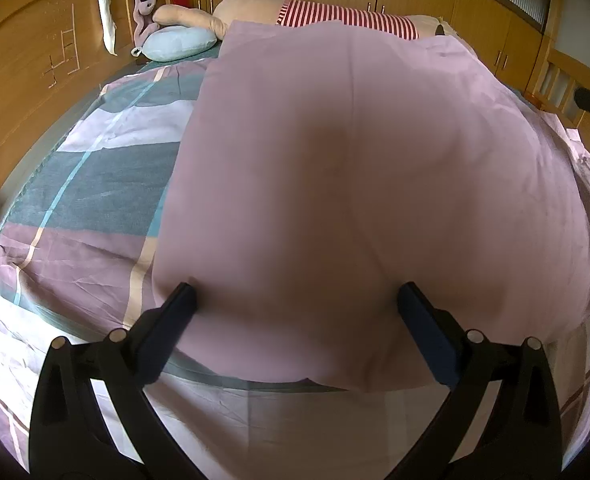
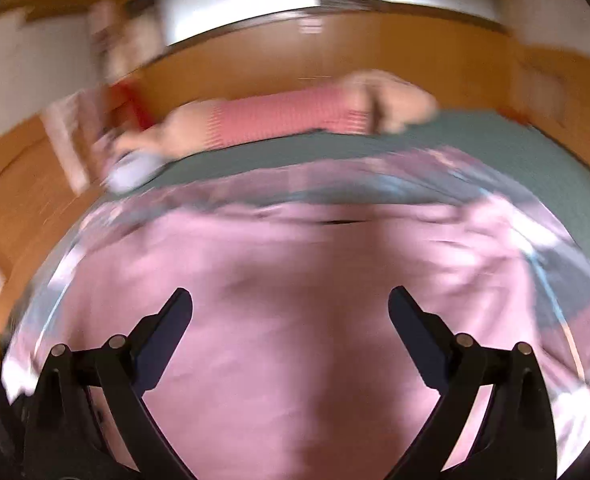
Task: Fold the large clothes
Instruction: 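Hold the folded jacket edge with the left tool while the right tool smooths its surface, then keep the left tool on the jacket edge while the right tool presses the fold flat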
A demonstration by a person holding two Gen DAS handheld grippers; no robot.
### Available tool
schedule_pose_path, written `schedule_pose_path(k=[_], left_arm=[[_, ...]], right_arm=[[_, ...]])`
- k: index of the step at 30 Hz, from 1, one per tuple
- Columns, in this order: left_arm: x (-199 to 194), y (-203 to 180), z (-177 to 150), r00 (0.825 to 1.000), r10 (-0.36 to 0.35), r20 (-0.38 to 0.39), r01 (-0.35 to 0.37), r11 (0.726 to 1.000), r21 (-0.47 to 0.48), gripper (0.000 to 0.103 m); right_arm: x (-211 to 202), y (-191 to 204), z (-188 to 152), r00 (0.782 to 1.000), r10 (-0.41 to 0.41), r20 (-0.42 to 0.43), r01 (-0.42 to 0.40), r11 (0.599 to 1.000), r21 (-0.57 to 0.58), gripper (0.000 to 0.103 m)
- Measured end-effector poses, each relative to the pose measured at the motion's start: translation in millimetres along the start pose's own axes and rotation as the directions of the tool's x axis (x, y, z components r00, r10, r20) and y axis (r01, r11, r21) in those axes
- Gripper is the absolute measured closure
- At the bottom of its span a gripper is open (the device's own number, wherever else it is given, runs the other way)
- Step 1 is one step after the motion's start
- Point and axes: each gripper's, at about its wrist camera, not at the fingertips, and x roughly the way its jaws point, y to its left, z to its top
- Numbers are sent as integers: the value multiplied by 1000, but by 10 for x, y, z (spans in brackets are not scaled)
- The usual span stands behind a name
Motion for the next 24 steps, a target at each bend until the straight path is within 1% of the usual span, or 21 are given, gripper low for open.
schedule_pose_path(k=[2, 3, 4, 5, 6, 7, 8, 11, 15, 17, 18, 19, 20, 21, 22, 23, 24], left_arm=[[8, 11, 4, 1000, -6, -3, 6, 1000, -5, 2], [8, 13, -1, 1000, -7, -4, 7, 1000, -6, 2], [10, 16, -2, 1000, -8, -5, 8, 1000, -7, 2], [8, 16, -5, 1000, -9, -5, 9, 1000, -8, 2], [11, 19, -5, 1000, -9, -9, 9, 1000, -9, 2], [24, 21, -9, 1000, -5, -18, 5, 1000, -9, 2], [47, 22, -15, 1000, 1, -29, -1, 1000, -7, 2], [65, 10, -26, 999, 14, -30, -14, 1000, 2, 2], [70, 1, -37, 999, 19, -32, -19, 1000, 3, 2], [73, 10, -38, 999, 15, -33, -15, 1000, -4, 2], [71, 16, -34, 999, 12, -32, -12, 1000, -9, 2], [69, 29, -31, 999, 5, -33, -5, 1000, -17, 2], [68, 41, -27, 999, -2, -34, 1, 1000, -24, 2], [77, 50, -15, 999, -4, -35, 3, 1000, -27, 2], [80, 53, -15, 999, -5, -35, 4, 1000, -27, 2], [80, 50, -16, 999, -4, -34, 3, 1000, -26, 2], [80, 46, -18, 999, -1, -33, 1, 1000, -24, 2]], right_arm=[[76, 396, -82, 999, 26, -38, -31, 991, -128, 4], [97, 551, -122, 998, 14, -54, -23, 983, -180, 4], [203, 701, -182, 996, -19, -83, -2, 969, -247, 4], [313, 790, -222, 992, -50, -118, 14, 957, -289, 4], [525, 882, -326, 977, -86, -197, 17, 945, -326, 4], [737, 893, -430, 959, -115, -258, 23, 942, -334, 1], [847, 873, -486, 957, -124, -263, 30, 942, -334, 1], [964, 882, -517, 957, -126, -262, 30, 940, -339, 1], [1007, 914, -504, 953, -135, -271, 35, 938, -346, 1], [1006, 936, -445, 949, -137, -285, 33, 940, -340, 1], [966, 968, -386, 952, -129, -278, 33, 945, -326, 1], [821, 927, -375, 959, -114, -258, 28, 949, -315, 1], [705, 954, -286, 976, -86, -202, 22, 953, -301, 1], [630, 967, -236, 984, -79, -159, 29, 955, -296, 1], [587, 994, -173, 989, -82, -122, 43, 955, -294, 1], [609, 1032, -101, 990, -97, -103, 63, 953, -296, 1], [678, 1051, -69, 987, -111, -119, 71, 952, -299, 1]])
